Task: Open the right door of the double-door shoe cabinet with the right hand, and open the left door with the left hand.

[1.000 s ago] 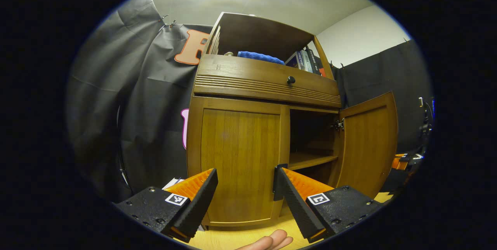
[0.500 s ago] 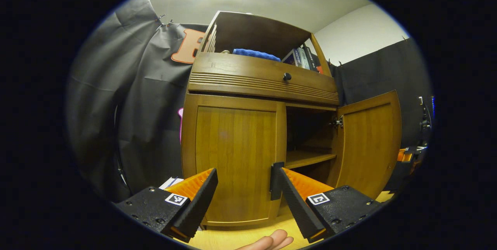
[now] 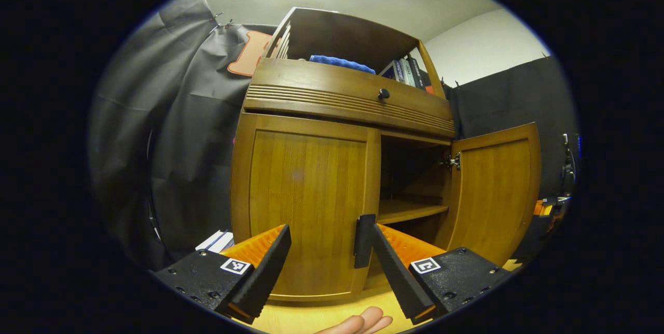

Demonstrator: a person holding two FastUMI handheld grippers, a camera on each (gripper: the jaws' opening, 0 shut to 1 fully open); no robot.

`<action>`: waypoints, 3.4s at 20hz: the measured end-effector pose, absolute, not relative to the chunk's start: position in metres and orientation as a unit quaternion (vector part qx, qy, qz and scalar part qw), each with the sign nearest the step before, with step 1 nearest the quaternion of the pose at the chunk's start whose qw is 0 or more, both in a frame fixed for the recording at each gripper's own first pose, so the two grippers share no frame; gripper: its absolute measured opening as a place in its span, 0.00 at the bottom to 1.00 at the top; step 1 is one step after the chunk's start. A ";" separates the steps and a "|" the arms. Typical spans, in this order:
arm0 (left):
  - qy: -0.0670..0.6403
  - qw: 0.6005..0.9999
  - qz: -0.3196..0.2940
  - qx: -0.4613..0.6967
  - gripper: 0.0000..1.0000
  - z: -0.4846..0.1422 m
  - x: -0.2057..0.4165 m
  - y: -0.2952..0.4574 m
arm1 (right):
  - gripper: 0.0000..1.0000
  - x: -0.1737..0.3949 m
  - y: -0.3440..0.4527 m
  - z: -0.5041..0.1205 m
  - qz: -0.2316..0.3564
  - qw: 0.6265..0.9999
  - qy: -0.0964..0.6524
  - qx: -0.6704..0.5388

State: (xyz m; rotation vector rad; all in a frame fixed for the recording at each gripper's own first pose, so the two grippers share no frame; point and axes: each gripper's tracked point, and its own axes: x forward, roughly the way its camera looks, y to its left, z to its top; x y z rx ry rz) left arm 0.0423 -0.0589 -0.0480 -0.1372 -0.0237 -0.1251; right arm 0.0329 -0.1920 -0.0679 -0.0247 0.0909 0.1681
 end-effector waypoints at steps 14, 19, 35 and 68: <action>0.026 0.994 -0.080 -0.069 0.94 -0.088 0.102 -0.106 | 0.72 0.019 -0.221 -0.068 0.022 0.998 0.049 -0.007; 0.010 0.996 -0.085 -0.035 0.94 -0.100 0.124 -0.123 | 0.86 0.008 -0.232 -0.070 0.005 0.999 0.049 -0.001; -0.017 0.995 -0.092 -0.014 0.37 -0.111 0.157 -0.143 | 0.98 -0.079 -0.104 0.010 0.049 0.998 -0.045 -0.007; 0.063 0.981 -0.183 -0.010 0.31 -0.116 0.026 -0.114 | 0.96 -0.121 -0.080 0.009 0.011 0.999 -0.048 0.003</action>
